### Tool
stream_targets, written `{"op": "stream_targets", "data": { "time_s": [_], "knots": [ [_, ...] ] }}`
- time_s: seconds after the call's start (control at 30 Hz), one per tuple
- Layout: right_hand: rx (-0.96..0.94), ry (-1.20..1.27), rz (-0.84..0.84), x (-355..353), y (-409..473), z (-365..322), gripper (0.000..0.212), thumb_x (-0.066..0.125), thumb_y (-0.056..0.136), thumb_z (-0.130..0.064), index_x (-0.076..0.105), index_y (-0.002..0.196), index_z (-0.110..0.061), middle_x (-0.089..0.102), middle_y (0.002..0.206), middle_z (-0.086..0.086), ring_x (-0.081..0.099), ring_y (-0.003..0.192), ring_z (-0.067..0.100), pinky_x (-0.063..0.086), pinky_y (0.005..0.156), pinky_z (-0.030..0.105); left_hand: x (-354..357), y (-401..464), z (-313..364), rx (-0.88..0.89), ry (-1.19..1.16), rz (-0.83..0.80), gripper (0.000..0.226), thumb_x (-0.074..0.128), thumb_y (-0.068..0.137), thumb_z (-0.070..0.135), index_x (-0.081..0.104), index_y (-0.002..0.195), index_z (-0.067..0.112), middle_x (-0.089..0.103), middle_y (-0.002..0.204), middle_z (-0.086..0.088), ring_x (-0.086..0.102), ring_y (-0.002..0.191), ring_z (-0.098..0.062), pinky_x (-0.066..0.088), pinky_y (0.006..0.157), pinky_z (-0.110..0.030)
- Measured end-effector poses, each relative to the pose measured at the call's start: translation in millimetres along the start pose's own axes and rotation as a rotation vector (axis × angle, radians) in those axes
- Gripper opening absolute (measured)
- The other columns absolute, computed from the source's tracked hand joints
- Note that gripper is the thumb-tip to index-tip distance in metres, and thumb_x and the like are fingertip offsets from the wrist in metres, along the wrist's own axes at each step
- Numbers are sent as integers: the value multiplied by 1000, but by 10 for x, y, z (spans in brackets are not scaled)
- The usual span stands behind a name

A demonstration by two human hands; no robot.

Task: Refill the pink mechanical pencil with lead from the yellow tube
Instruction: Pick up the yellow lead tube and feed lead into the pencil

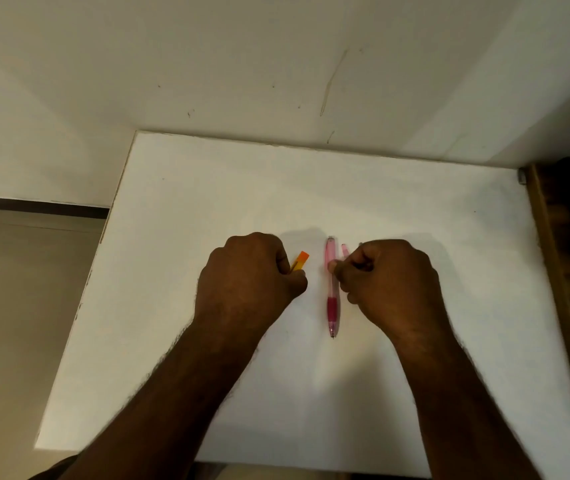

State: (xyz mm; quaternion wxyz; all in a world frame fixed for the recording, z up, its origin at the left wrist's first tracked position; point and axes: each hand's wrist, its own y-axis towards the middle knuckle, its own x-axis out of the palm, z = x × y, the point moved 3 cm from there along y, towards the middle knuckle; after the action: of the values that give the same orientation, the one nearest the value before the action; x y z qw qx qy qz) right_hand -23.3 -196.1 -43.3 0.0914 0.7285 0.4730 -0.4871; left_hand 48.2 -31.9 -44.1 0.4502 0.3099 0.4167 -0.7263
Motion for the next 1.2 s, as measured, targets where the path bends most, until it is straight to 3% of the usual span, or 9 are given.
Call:
{"op": "stream_targets", "data": {
  "time_s": [0.13, 0.23, 0.3, 0.53, 0.7, 0.87, 1.03, 1.2],
  "knots": [
    [-5, 351, 71, -55, 14, -18, 19, 74, 89, -42, 76, 79, -26, 76, 70, -7, 74, 67, 12, 62, 73, 36, -31, -18, 48, 126, -64, 97, 25, 75, 70, 49, 63, 70, 27, 64, 64, 11, 60, 61, -8, 46, 56, -23],
    [18, 576, -25, -16, 3, -71, 8, 76, 89, -32, 77, 82, -28, 77, 70, -9, 75, 66, 8, 61, 64, 24, -40, -23, 81, 208, -93, 135, 23, 75, 70, 48, 63, 70, 28, 62, 62, 13, 59, 59, -6, 44, 55, -22],
    [9, 621, -50, 0, 2, -93, 8, 77, 89, -24, 76, 83, -29, 78, 72, -8, 75, 66, 7, 59, 62, 19, -36, -25, 93, 236, -117, 137, 21, 74, 69, 46, 63, 71, 28, 62, 63, 13, 59, 60, -6, 47, 56, -25],
    [18, 669, -26, 21, -5, -137, 5, 78, 88, -17, 79, 88, -23, 80, 77, 0, 77, 73, 16, 65, 79, 38, -87, -37, 95, 326, -142, 140, 16, 75, 66, 37, 66, 74, 28, 61, 66, 11, 58, 61, -6, 47, 57, -26],
    [29, 736, 87, -14, 17, -113, 11, 80, 85, -14, 77, 84, -25, 80, 77, -3, 77, 73, 15, 65, 79, 40, -103, -24, 82, 309, -139, 143, 17, 76, 65, 39, 65, 73, 28, 61, 65, 12, 58, 60, -5, 45, 55, -23],
    [-62, 562, 64, 22, 21, -129, 12, 80, 84, -15, 76, 82, -26, 78, 75, -5, 76, 73, 14, 64, 80, 44, -142, 14, 27, 254, -165, 186, 18, 79, 66, 39, 65, 73, 28, 62, 64, 13, 59, 60, -4, 44, 54, -20],
    [-205, 186, -4, 197, -76, -259, 7, 76, 84, -22, 75, 84, -28, 71, 72, -14, 69, 70, 8, 51, 65, 19, -177, 36, 10, 240, -172, 200, 21, 74, 66, 45, 64, 74, 29, 63, 65, 12, 61, 61, -7, 48, 56, -25],
    [-274, -13, 34, 233, -118, -295, 6, 69, 91, -25, 75, 92, -24, 78, 87, -3, 70, 83, 21, 39, 71, 24, -165, 29, 13, 250, -174, 196, 18, 77, 69, 41, 65, 75, 28, 63, 66, 12, 61, 62, -7, 50, 58, -26]
  ]
}}
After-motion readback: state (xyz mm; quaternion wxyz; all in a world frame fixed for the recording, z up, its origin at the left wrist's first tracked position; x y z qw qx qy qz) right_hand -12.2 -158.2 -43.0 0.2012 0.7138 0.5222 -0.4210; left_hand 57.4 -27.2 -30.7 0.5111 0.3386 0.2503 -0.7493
